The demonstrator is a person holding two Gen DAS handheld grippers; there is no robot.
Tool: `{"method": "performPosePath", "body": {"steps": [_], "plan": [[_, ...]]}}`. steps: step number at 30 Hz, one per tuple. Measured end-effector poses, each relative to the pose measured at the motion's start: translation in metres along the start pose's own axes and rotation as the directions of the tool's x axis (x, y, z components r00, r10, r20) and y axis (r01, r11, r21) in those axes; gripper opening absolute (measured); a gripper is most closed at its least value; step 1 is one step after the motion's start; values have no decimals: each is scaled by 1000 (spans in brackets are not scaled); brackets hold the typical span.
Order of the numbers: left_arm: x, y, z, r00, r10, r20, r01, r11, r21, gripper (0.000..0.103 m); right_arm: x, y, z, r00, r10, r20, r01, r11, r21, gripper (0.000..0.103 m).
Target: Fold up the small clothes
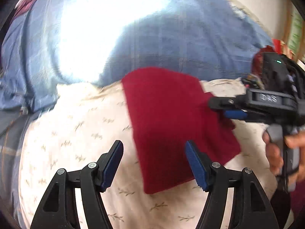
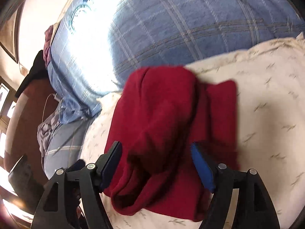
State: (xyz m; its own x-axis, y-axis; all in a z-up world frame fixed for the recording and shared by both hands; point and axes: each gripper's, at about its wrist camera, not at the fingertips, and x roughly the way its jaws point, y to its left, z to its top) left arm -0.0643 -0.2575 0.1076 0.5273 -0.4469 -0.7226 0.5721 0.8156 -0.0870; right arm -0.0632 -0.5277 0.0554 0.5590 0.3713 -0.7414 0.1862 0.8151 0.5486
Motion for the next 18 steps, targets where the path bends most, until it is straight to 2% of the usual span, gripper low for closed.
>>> {"method": "performPosePath", "body": {"steps": [3, 5, 9, 12, 15, 16, 18], "plan": [[7, -2, -2, 1000, 17, -20, -17, 999, -28, 66, 16, 7, -9, 999, -9, -31, 9, 1000, -10, 72], [10, -1, -3, 1000, 12, -27, -13, 1000, -23, 66, 17, 11, -14, 997, -67, -40, 65, 997, -52, 20], [13, 0, 5, 1000, 24, -14, -24, 1000, -14, 67, -18, 24, -27, 991, -124, 54, 132, 976, -175, 19], [32, 2, 2, 999, 43, -33, -43, 999, -10, 67, -18, 18, -32, 977, -205, 57, 212, 958, -195, 19], [52, -3, 5, 997, 49, -65, -50, 999, -4, 66, -9, 4, -33, 977, -210, 39, 214, 964, -155, 26], [55, -5, 5, 995, 54, -79, -54, 999, -5, 66, -15, 3, -33, 980, -191, 48, 196, 971, -136, 34], [57, -2, 9, 997, 54, -61, -55, 998, -11, 67, -35, 5, -32, 977, -194, 92, 203, 973, -107, 41]]}}
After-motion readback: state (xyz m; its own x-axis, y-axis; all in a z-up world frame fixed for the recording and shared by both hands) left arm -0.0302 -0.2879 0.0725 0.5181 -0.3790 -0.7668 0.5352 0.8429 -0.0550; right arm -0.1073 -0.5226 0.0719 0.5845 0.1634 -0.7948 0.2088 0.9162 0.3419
